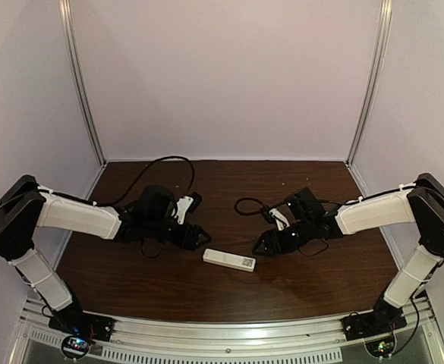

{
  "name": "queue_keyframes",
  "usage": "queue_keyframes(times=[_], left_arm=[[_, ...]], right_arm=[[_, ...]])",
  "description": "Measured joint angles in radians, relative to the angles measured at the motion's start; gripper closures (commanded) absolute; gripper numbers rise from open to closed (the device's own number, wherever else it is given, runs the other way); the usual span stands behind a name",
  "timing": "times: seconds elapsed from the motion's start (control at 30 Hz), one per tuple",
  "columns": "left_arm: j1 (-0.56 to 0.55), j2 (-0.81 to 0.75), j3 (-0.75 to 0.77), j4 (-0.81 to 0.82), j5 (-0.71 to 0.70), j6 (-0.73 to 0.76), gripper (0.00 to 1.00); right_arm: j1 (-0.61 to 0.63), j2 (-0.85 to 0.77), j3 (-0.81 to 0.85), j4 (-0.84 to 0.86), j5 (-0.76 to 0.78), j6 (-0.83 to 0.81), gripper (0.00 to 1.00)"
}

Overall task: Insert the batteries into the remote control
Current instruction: Press the battery cover onto the remote control without the battery cover, then pick up the remote control from the center of the board.

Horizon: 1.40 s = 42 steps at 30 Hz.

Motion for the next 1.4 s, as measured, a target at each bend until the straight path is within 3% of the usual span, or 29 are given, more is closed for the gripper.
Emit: queue_keyframes(times=[0.17,0.33,0.6,0.93,1.27,1.4], left_arm=[[-0.004,-0.039,0.103,-0.070,0.015,0.196,0.29],[-0.094,-0.031,0.195,-0.167,0.030,0.481,0.33],[-0.160,0.175,0.439,-0.395,0.100,0.832,0.35],[-0.182,0.383,0.598,-0.595,0.121,0.993,0.44],[-0.210,0.465,0.713,-0.664,0.074,1.054,0.51],[-0.211,0.474,0.729,-0.677,0.059,1.069,0.45]], right_arm=[[-0.041,-0.116,-0.006,-0.001,0.008,-0.021,0.23],[-0.132,-0.299,-0.048,0.006,0.014,-0.026,0.16],[-0.241,-0.466,-0.106,0.005,0.011,-0.037,0.15],[-0.279,-0.537,-0.181,-0.002,-0.006,-0.033,0.14],[-0.287,-0.541,-0.187,-0.003,-0.026,-0.034,0.14],[-0.291,-0.541,-0.188,-0.003,-0.032,-0.034,0.14]])
